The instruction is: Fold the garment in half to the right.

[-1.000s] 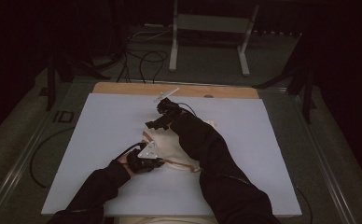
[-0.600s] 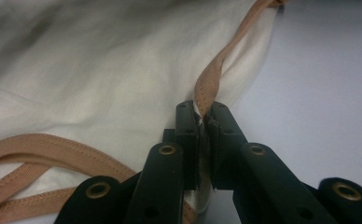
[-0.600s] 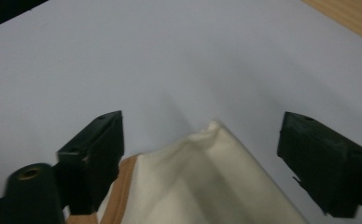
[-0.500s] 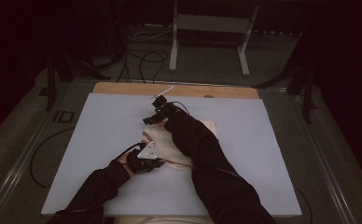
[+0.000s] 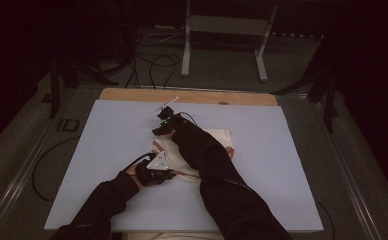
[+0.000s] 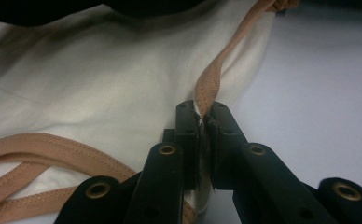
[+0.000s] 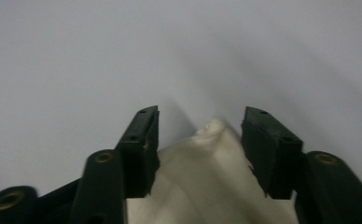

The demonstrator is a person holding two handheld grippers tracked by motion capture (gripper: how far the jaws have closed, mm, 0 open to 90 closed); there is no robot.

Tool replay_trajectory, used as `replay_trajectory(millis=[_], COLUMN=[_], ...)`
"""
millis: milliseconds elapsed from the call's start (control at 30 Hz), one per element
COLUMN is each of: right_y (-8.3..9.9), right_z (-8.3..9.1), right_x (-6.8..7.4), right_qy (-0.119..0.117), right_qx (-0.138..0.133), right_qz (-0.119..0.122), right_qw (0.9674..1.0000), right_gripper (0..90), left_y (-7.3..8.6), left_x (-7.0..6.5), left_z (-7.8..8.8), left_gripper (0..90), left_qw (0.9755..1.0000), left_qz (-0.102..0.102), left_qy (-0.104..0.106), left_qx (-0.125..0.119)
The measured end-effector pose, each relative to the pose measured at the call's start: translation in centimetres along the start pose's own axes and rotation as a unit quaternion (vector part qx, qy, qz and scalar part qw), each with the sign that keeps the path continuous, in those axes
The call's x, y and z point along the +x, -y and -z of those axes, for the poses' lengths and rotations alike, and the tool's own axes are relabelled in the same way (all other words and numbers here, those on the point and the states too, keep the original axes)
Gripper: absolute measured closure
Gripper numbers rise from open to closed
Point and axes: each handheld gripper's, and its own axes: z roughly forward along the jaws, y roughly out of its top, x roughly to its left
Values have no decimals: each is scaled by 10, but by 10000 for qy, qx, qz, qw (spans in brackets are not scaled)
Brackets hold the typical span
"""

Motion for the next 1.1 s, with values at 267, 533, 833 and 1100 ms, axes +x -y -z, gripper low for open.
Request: replay_trajectory(millis=[267, 533, 833, 1100], right_y=[3, 4, 1, -1], right_z=[-3, -1, 5, 18], right_x=[2, 4, 4, 3], right_qy=[157, 337, 294, 252], right_qx=[88, 181, 190, 89], right_qz=[195, 312, 517, 550], right_qw=[9996, 9988, 9980, 9981], right_gripper=[591, 778, 869, 871], left_y=[0, 0, 0, -1], left_x=[0, 0, 0, 0], left_z=[0, 0, 0, 2], left_gripper=[843, 843, 846, 848], left_qw=[10000, 10000, 10000, 10000], left_qz=[-5, -6, -14, -6], left_qy=[2, 7, 15, 59], left_qx=[-5, 0, 26, 4])
